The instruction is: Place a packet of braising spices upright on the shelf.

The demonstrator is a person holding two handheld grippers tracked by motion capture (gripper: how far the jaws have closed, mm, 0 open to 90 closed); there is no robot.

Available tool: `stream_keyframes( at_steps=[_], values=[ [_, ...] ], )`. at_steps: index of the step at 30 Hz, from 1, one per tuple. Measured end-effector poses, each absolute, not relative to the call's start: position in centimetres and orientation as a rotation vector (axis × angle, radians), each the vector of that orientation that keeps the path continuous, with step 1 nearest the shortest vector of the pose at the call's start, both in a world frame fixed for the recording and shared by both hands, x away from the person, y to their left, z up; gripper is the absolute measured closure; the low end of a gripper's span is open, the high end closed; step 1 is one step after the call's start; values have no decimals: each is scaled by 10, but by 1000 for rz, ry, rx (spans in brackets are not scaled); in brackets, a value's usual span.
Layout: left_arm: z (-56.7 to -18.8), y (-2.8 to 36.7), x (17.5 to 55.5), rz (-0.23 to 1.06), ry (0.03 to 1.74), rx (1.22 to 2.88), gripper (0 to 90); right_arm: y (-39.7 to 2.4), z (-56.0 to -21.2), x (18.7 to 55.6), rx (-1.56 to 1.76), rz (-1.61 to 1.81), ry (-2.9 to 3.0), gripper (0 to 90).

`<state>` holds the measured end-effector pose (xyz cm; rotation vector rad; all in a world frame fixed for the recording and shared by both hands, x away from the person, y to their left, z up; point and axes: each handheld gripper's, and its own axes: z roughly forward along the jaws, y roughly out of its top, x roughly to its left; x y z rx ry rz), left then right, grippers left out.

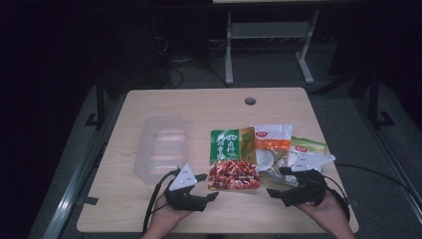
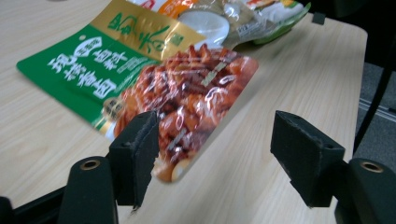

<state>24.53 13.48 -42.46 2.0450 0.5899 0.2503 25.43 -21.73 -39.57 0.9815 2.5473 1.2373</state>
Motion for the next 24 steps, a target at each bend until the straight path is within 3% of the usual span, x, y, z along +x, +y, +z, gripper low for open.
stream_keyframes(
  at_steps=[7,18,24],
  values=[
    [-426,127,256,217,583,2051,367,-210,-384,283,980,1184,2558,140],
    [-433,114,271,292,621,2083,486,-183,-373,326,1008,1089,2633,141],
    [-438,109,279,253,634,2119,560,-175,-372,346,1029,1063,2652,143]
  ],
)
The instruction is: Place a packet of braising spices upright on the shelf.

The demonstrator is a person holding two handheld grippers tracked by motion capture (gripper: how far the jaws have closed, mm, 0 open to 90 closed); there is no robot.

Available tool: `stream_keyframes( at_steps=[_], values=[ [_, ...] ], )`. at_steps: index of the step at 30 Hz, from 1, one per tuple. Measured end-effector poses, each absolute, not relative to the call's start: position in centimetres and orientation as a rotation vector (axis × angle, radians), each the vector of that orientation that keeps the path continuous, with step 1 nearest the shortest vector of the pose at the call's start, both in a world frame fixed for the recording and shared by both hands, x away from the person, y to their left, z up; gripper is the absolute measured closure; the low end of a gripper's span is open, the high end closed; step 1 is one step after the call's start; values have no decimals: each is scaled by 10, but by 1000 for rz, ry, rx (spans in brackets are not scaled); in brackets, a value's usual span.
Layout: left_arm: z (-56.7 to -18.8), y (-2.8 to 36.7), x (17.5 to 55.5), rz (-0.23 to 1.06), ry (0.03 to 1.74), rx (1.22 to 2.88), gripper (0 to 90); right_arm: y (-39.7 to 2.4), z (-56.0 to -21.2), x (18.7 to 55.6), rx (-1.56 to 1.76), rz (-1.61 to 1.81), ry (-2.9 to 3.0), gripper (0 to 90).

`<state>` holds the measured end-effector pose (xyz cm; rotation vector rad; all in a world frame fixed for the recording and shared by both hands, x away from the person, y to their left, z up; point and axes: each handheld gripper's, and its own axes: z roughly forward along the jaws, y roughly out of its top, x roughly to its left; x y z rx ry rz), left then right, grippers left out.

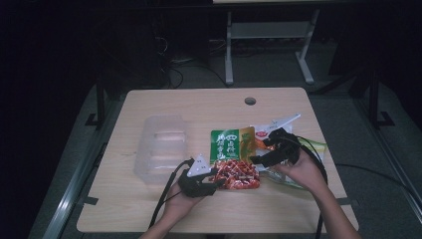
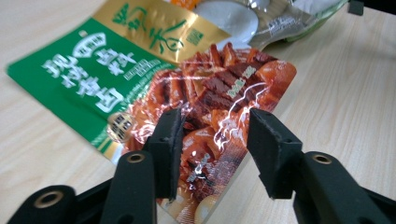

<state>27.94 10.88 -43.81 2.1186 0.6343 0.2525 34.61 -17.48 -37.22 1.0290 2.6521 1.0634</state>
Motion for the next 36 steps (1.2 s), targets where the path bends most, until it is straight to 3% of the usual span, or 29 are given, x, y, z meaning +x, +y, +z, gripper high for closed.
stream_keyframes(
  at_steps=[16,36],
  values=[
    [-454,99,290,220,669,2226,825,-156,-368,380,1066,989,2699,177],
    [-463,91,289,246,710,2286,804,-150,-407,416,1372,842,2668,199]
  ],
)
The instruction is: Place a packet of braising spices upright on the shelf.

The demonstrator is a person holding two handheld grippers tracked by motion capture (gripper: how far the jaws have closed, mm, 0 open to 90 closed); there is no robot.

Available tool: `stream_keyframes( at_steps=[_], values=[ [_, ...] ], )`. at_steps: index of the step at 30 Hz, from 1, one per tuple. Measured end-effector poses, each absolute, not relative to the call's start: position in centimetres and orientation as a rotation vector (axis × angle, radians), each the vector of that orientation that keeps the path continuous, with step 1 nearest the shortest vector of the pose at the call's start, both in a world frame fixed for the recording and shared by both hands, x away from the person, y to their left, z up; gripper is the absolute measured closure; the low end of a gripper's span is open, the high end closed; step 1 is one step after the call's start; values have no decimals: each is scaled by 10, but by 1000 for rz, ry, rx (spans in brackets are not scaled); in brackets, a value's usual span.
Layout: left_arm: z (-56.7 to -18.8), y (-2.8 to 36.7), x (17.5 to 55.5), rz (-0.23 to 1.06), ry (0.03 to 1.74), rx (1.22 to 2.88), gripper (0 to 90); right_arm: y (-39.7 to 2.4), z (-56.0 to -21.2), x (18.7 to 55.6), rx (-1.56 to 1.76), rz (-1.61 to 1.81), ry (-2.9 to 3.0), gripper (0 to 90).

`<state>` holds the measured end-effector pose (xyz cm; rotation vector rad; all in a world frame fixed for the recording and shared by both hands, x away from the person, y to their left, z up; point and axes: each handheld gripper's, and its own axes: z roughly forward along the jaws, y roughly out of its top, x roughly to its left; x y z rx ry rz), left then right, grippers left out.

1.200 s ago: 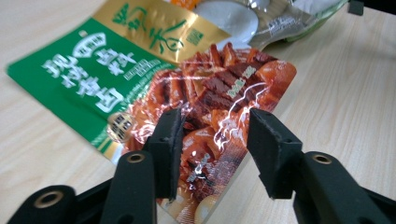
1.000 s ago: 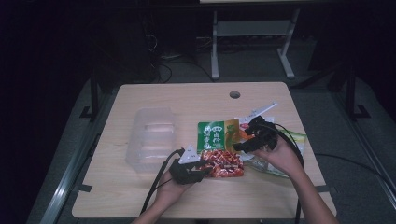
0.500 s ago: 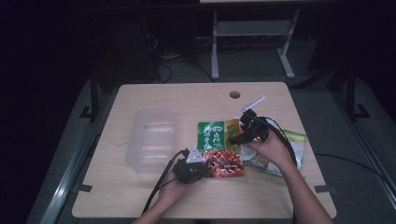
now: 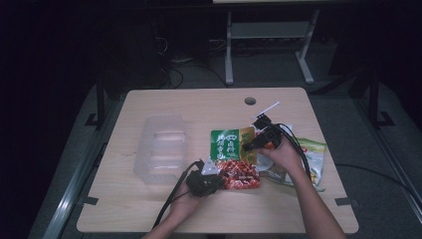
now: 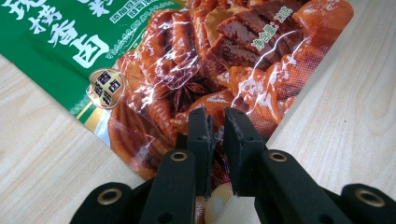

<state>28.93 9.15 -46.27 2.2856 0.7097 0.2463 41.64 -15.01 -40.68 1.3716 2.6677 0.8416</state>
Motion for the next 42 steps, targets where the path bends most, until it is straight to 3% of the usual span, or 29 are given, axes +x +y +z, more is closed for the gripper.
stream_keyframes(
  at_steps=[29,36,42],
  values=[
    [-464,92,289,261,698,2291,812,-152,-425,427,1428,924,2736,400],
    [-465,91,289,264,694,2292,814,-150,-423,425,1374,939,2794,535],
    [-464,91,288,274,687,2301,814,-149,-425,426,1371,950,2809,600]
  ],
)
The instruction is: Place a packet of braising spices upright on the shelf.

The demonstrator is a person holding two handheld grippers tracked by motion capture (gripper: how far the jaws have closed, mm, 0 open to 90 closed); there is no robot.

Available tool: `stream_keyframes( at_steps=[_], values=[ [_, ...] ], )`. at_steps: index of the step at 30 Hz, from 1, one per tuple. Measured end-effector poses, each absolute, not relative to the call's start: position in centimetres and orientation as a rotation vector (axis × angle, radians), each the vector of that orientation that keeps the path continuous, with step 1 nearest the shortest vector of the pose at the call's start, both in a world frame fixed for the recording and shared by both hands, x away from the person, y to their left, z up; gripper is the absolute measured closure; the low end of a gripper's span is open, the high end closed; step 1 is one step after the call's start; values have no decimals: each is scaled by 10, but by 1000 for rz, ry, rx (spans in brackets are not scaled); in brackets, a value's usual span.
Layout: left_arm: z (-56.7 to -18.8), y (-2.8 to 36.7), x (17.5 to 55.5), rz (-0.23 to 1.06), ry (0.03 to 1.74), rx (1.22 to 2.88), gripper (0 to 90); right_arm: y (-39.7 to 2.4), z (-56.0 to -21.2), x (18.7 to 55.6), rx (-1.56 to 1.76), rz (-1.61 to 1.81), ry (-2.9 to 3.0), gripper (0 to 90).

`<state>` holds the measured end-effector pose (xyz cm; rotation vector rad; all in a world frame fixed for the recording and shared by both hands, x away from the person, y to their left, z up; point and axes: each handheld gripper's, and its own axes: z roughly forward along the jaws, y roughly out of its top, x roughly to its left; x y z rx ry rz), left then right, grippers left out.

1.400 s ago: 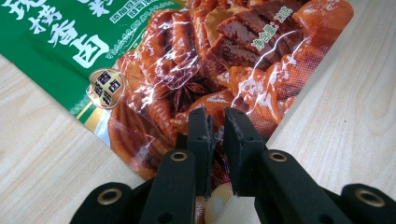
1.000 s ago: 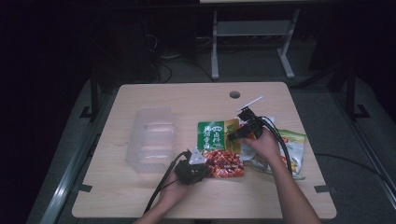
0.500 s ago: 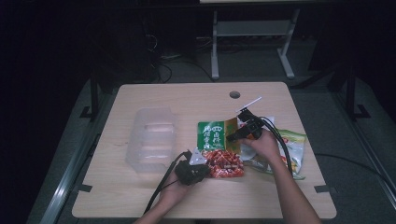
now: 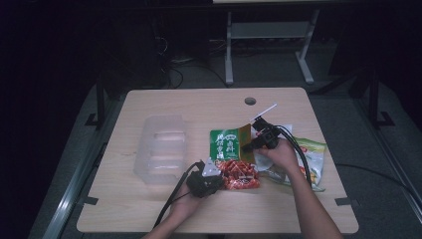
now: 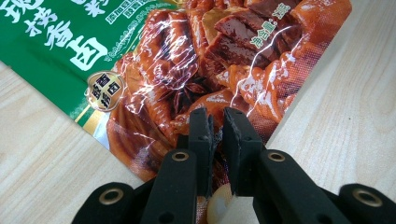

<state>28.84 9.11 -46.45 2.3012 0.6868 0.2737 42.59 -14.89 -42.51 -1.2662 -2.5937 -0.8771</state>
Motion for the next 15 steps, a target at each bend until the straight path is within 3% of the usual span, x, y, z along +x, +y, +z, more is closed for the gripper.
stream_keyframes(
  at_steps=[3,9,15],
  values=[
    [-465,91,288,274,689,2297,814,-151,-425,427,-1265,-896,-2568,680],
    [-465,90,288,273,691,2291,814,-146,-430,430,-1262,-884,-2522,742],
    [-465,90,288,276,684,2294,814,-146,-431,429,-1243,-880,-2530,882]
  ],
)
